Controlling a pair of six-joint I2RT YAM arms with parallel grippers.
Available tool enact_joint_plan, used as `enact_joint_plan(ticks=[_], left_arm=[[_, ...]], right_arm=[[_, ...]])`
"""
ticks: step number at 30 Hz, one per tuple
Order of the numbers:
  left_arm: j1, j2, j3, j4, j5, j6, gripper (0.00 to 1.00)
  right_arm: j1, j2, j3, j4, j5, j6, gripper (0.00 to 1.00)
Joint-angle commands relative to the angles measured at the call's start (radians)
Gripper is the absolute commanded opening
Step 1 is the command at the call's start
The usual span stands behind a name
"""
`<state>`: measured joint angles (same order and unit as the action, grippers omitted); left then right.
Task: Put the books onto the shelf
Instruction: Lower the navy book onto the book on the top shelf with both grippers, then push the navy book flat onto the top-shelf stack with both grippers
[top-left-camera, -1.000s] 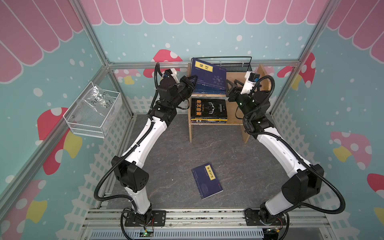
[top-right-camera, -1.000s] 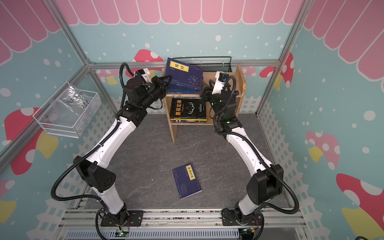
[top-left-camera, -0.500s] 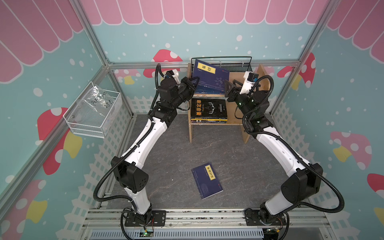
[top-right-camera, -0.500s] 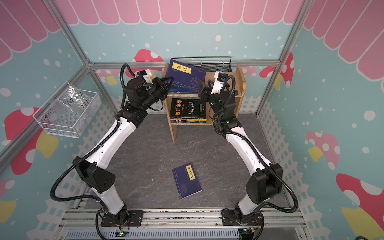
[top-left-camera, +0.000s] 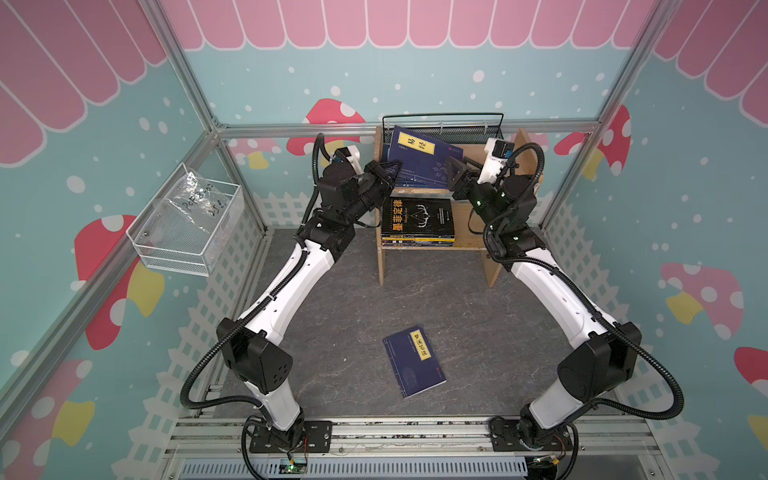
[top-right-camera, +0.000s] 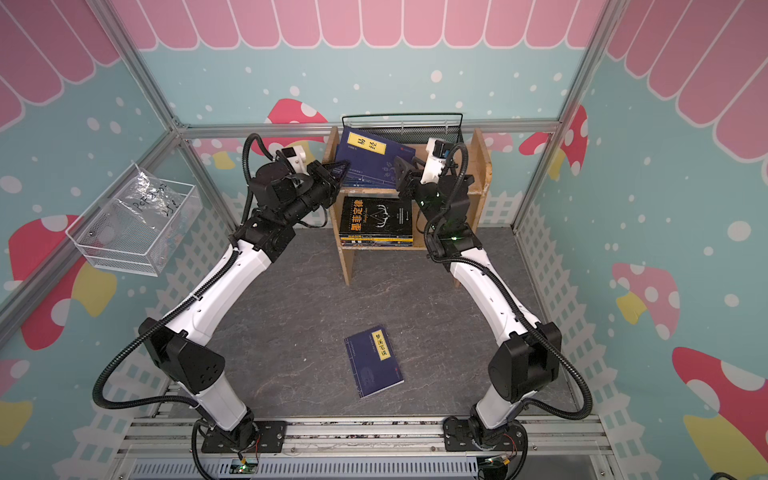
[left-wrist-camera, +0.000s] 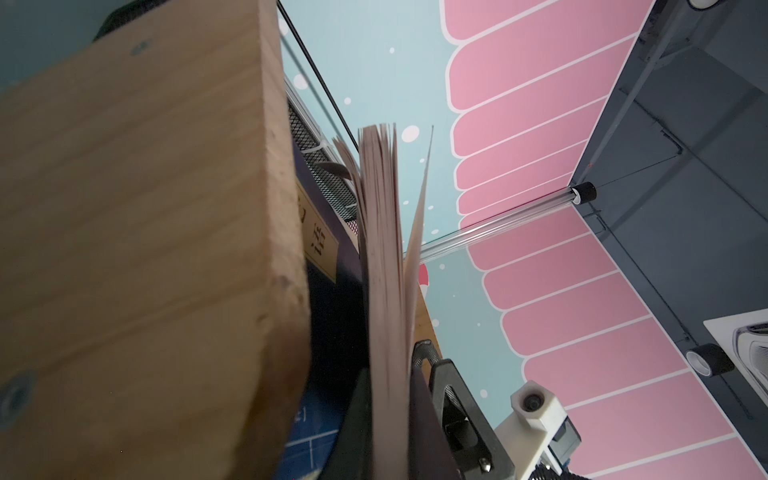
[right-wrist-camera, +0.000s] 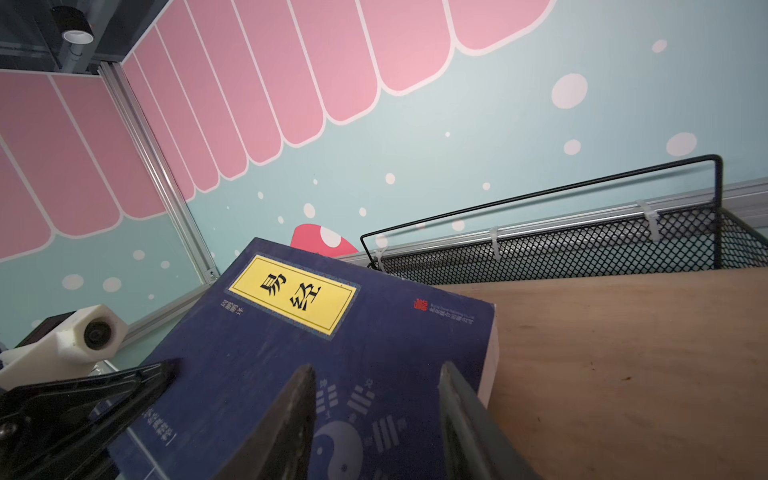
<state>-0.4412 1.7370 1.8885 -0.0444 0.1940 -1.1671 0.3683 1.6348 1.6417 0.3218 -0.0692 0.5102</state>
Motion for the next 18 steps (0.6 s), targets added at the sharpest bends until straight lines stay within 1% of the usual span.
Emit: enact_joint_plan(ticks=[1, 4, 6, 12, 18], left_arm=[[0.000, -0.034, -0.005, 0.024, -0.046, 0.010, 0.05], [-0.001, -0.030, 0.009, 0.015, -0.049, 0.013, 0.05], [-0.001, -0.025, 0.015, 0.009, -0.049, 0.011, 0.05], [-0.001, -0.005, 0.042, -0.008, -0.058, 0.012, 0.06], [0.001, 0.013, 0.070, -0.034, -0.078, 0.033, 0.05]], right_arm=[[0.001, 0.009, 0.007, -0.057, 0.000, -0.008, 0.59], [0.001, -0.010, 0.027, -0.117, 0.038, -0.052, 0.60], [0.001, -0.022, 0.022, -0.131, 0.042, -0.067, 0.60], [0.001, -0.025, -0.006, -0.131, 0.014, -0.058, 0.60], [0.001, -0.024, -0.014, -0.130, 0.010, -0.047, 0.65]])
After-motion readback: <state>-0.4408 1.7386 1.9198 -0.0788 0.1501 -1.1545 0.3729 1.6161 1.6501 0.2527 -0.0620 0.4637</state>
